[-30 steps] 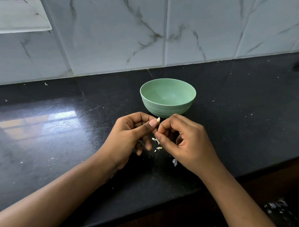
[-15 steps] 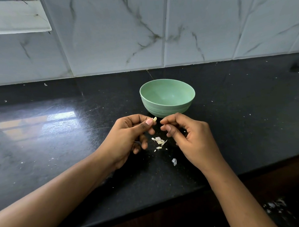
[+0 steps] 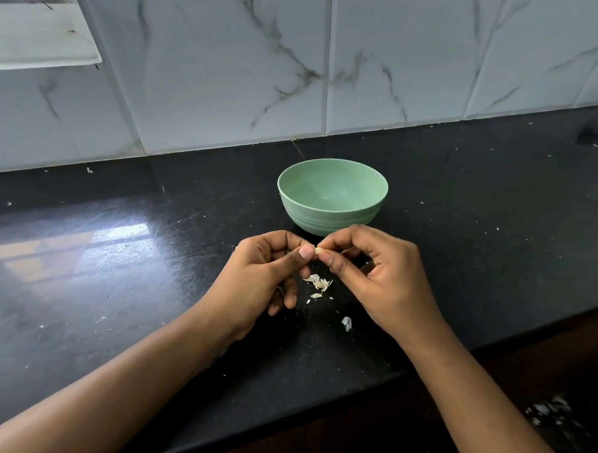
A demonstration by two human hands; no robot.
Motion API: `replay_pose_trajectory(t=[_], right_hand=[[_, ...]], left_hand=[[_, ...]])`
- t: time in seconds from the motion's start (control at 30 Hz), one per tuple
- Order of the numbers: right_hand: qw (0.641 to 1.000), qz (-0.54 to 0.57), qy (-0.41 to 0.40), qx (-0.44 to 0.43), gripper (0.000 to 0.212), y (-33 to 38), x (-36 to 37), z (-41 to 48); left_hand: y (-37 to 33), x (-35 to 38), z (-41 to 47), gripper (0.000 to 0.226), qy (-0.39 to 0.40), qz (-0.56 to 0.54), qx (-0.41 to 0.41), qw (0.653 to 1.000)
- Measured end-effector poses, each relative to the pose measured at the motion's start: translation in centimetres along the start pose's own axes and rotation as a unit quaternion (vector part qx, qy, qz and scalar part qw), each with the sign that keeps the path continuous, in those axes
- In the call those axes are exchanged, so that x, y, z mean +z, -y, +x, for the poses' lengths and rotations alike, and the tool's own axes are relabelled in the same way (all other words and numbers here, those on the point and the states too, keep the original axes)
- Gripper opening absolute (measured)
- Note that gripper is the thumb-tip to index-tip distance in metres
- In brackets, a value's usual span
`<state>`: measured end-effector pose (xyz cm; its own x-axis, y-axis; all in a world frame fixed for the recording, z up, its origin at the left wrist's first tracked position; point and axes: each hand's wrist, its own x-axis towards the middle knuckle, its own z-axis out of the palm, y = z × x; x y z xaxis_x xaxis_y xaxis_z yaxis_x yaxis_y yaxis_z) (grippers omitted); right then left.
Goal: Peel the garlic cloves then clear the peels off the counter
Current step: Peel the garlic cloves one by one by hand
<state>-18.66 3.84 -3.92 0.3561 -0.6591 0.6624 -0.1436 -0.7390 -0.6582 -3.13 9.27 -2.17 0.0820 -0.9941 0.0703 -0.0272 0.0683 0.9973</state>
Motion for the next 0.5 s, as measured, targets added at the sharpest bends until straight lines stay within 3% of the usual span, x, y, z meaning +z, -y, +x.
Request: replay_pose_trajectory(t=[0.5], right_hand=[[0.996, -0.061, 0.008, -0.072, 0.003, 0.20, 0.09, -0.10]], left_hand=[[-0.23, 0.13, -0.33, 0.019, 0.007, -0.005, -0.018, 1.000]])
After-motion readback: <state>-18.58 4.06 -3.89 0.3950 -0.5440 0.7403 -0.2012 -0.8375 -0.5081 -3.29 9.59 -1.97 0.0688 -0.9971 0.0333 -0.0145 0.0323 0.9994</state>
